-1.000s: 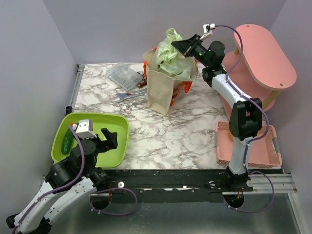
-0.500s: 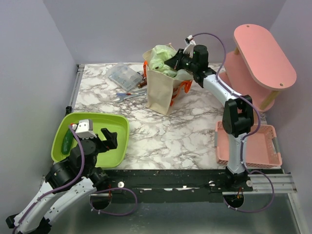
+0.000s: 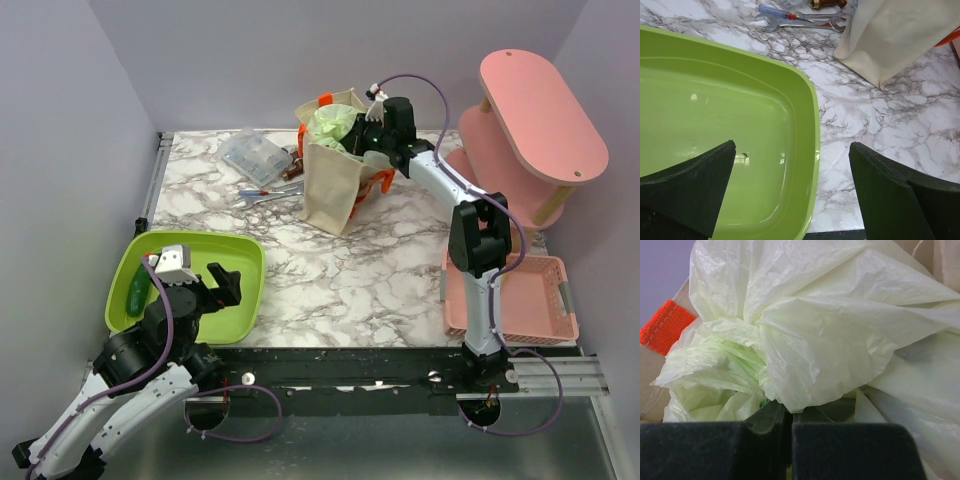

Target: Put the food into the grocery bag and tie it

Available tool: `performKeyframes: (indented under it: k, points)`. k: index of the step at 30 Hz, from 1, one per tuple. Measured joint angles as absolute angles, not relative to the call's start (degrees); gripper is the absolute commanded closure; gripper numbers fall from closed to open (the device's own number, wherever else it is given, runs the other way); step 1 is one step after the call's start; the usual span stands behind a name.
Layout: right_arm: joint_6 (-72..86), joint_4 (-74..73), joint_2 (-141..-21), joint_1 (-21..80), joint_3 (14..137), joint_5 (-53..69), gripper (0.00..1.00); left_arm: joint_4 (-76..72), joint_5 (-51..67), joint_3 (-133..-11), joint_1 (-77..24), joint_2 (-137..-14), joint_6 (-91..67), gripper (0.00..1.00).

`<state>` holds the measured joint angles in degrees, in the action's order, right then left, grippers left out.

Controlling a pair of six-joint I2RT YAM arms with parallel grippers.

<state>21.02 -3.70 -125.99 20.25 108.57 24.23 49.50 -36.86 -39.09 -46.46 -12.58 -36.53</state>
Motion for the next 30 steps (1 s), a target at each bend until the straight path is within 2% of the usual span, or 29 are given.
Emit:
performKeyframes:
  k: [4,12,23,30]
  points:
    - [18.7,-8.3,-126.0,20.3,110.8,23.4,0.65,49.5,-36.9,-39.1,-46.5,-12.6,-36.5,0.02]
    - [16.0,-18.9,-125.0,20.3,117.9,21.3,0.34,49.5,-36.9,-39.1,-46.4,-12.4,-36.5,0.02]
    - [15.8,-26.9,-117.9,20.7,126.5,19.1,0.11,49.5,-36.9,-39.1,-46.4,-11.6,-36.5,0.02]
    - [17.2,-27.6,-110.3,20.7,126.0,19.2,0.09,49.5,-36.8,-39.1,-46.4,-11.6,-36.5,0.02]
